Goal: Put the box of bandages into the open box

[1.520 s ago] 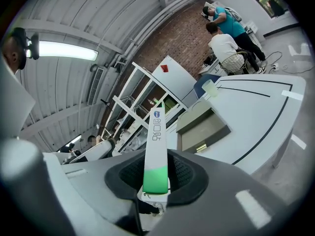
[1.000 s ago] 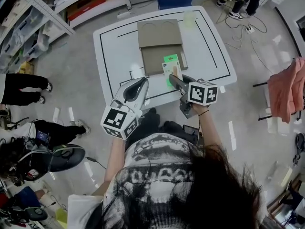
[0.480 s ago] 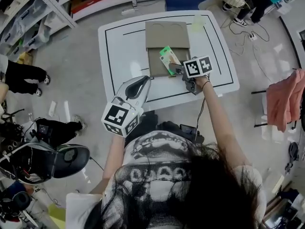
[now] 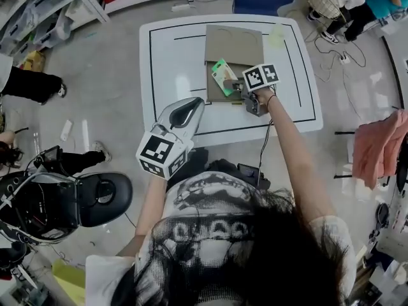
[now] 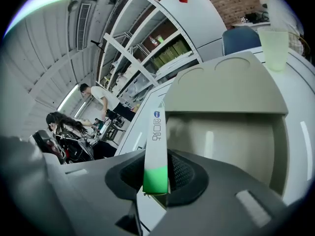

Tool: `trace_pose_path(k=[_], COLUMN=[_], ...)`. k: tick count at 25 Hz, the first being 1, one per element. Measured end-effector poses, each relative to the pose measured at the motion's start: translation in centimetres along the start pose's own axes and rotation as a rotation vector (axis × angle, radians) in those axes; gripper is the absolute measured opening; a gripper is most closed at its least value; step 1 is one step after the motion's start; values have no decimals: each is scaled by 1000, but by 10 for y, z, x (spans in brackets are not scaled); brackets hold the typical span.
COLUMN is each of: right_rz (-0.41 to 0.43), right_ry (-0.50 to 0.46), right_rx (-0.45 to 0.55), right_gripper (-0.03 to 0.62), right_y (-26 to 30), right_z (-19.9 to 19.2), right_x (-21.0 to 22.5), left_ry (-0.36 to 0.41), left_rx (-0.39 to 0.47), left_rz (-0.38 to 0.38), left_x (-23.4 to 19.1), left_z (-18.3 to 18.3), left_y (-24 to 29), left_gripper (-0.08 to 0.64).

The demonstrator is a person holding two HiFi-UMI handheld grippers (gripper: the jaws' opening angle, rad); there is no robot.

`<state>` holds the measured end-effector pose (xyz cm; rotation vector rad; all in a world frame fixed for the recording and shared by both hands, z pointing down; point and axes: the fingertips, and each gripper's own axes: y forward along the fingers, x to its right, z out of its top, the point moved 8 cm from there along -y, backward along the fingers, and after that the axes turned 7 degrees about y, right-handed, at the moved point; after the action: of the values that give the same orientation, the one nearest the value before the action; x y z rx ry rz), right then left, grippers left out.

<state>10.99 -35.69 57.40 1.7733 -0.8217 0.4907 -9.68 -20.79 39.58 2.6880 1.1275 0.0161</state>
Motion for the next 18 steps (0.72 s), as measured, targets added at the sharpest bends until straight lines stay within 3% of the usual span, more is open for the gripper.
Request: trace_pose_path(k=[7, 15, 18], right_rz=[2, 69, 54], right_ry=[23, 109, 88], right_rx=[-95, -197, -211], right_gripper=[87, 87, 92], right_y=[19, 26, 25], right_z=[1, 5, 5], right_x=[8, 16, 14], left_ry=[-18, -37, -41], left_rx=[2, -1, -2], left_rz=[43, 74, 85], left_x=[-12, -20, -21], left_z=[-3, -6, -4], left_y=[-5, -11, -13], left_gripper=[0, 0, 0])
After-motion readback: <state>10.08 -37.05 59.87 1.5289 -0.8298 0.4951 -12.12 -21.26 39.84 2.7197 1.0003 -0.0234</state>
